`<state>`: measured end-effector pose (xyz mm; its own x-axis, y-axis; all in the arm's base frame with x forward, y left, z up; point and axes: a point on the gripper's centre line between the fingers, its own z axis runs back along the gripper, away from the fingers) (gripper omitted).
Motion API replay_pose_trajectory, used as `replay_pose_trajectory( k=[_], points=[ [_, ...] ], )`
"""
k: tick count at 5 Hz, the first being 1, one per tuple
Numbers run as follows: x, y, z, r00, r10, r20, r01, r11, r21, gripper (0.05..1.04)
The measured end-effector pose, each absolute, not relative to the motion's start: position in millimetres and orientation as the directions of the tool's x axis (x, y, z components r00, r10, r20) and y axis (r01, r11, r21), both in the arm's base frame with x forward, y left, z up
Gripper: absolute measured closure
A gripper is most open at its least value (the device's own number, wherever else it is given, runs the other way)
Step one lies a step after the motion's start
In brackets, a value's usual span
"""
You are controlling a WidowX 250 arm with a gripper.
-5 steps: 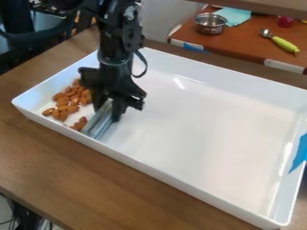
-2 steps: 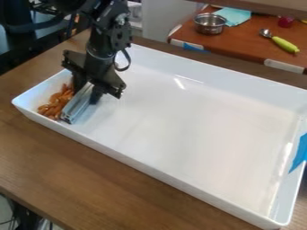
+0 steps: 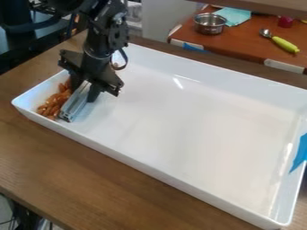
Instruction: Sweep into pile
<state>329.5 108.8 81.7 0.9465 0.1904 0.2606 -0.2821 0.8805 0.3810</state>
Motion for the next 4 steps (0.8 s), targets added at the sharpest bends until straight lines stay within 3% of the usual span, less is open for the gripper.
replay_pose_trajectory(
  k=[1,2,4],
  points=[
    [321.9,74.3,88.5,0.957,0.212,0.199,-0.264,0.921,0.288,0.703],
    [332.5,34.7,110.6,0.950,0.239,0.203,-0.276,0.945,0.178,0.703],
    [337.4,-59.7,157.9,0.927,0.212,0.311,-0.268,0.952,0.148,0.703]
  ],
)
